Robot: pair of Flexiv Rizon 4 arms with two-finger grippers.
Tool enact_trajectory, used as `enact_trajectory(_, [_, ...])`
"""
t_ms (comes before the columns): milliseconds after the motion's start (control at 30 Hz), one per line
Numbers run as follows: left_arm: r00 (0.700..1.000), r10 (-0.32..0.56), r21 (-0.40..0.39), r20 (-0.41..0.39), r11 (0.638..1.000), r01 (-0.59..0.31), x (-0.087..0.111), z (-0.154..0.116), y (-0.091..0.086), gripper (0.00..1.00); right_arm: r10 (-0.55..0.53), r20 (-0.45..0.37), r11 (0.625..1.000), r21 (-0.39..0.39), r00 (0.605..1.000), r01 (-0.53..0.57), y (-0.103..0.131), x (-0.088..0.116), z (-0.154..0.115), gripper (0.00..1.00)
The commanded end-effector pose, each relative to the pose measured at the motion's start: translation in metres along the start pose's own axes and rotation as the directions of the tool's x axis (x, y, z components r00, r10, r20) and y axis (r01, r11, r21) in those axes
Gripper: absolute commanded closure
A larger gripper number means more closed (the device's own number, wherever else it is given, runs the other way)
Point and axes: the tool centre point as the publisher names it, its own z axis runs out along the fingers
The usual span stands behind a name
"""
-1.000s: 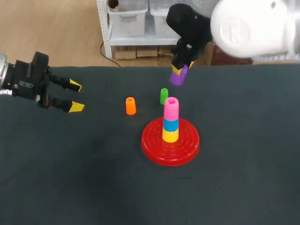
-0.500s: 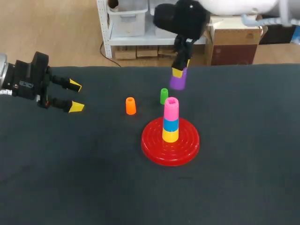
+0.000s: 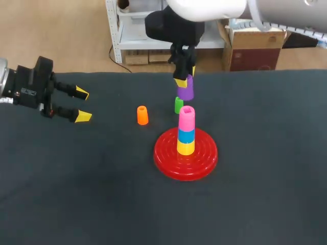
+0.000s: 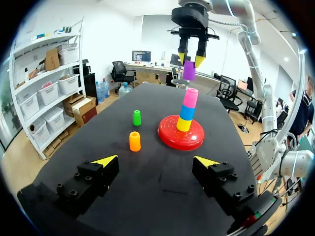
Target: Pick up and stack the cylinders on the red base in this order: pink,purple,orange,green
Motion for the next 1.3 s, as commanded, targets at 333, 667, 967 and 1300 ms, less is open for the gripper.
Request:
enact_trajectory(333, [1.0, 0.002, -0.002, 0.004, 1.0, -0.002, 0.001, 0.0, 0.0, 0.0, 0.06, 0.054, 0.998, -0.03, 0.997, -0.059, 0.024, 0.02, 0.014, 1.0])
enact_trajectory(667, [1.0, 0.002, -0.002, 0.004, 1.0, -0.002, 0.001, 0.0, 0.0, 0.0, 0.067, 0.006, 0.996, -0.051, 0.998, -0.067, 0.016, 0.01, 0.032, 1.0])
enact_trajectory(967, [1.0, 0.002, -0.002, 0.004, 1.0, -0.002, 0.001, 0.0, 0.0, 0.0, 0.047, -0.002, 0.998, -0.033, 0.999, -0.047, 0.006, 0.001, 0.031, 1.0])
enact_trajectory(1300, [1.0, 0.002, -0.002, 0.004, 1.0, -0.002, 0.001, 0.0, 0.0, 0.0, 0.029, -0.018, 0.999, -0.041, 0.999, -0.03, 0.011, -0.001, 0.037, 1.0])
